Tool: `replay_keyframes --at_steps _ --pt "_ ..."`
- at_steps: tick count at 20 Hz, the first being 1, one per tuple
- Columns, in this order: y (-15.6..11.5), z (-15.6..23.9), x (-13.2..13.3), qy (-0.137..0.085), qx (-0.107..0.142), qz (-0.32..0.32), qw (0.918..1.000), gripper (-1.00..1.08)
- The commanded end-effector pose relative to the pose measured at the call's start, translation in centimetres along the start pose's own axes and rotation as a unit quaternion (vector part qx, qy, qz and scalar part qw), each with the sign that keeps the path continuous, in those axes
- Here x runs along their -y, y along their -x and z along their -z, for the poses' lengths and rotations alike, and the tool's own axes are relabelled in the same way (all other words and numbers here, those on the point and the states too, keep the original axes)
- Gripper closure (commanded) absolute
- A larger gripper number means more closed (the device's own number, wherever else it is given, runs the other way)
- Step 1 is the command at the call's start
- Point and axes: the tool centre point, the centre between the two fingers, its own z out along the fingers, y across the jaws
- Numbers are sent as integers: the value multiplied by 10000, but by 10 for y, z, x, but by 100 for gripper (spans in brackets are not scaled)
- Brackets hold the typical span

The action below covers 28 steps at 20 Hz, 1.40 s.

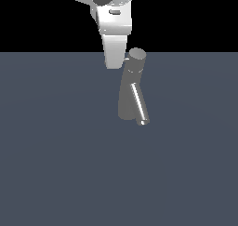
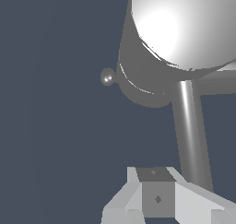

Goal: Turn on the faucet by rotating a designated handle.

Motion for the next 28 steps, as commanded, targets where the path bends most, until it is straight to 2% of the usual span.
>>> replay_keyframes --at_steps 1,19,21,28 --pt "-1 0 -9 36 -4 -17 10000 108" --pt "2 0 -38 36 -4 -17 10000 108" --pt "8 1 -32 0 25 41 10000 108" --pt "2 1 -39 4 22 36 10000 108"
